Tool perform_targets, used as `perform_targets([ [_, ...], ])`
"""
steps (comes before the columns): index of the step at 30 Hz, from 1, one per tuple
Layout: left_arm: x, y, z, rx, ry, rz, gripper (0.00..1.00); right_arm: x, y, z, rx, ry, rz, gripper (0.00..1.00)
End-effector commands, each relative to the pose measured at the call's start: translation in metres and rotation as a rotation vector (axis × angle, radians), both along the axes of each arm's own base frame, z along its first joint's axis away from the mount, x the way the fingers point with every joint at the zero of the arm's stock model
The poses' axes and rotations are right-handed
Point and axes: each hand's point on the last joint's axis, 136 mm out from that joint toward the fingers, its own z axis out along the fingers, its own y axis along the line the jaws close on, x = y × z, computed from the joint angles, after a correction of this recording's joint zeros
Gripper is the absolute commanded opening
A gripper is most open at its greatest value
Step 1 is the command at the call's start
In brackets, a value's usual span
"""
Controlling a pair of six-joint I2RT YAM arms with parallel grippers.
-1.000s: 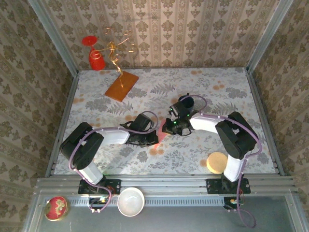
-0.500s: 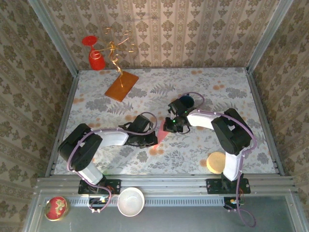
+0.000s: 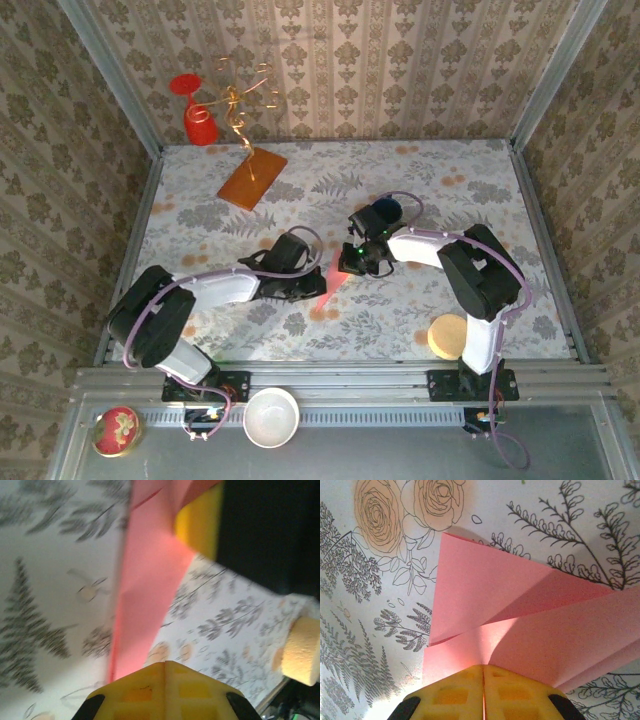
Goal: Fold a paper plane with a square sheet of paper (pick it up from the middle)
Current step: Fold the wing for the fifth time at the center of the table.
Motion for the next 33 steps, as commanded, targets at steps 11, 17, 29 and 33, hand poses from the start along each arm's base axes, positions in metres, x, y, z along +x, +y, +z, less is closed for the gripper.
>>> perform_targets([
  [11, 0.019, -0.029, -0.027, 0.011, 0.057, -0.040, 0.00, -0.020, -0.012, -0.021, -0.027, 0.091, -0.030, 0.10],
  [17, -0.004, -0.001, -0.056, 0.118, 0.137, -0.025, 0.00, -0.022, -0.012, -0.017, -0.018, 0.072, -0.017, 0.10],
  [29, -0.048, 0.042, -0.077, 0.210, 0.234, -0.077, 0.00, -0.003, -0.014, 0.002, 0.071, -0.084, -0.006, 0.10],
  [33, -0.050, 0.044, -0.078, 0.209, 0.238, -0.092, 0.00, 0.002, -0.031, -0.001, 0.100, -0.098, -0.087, 0.10],
])
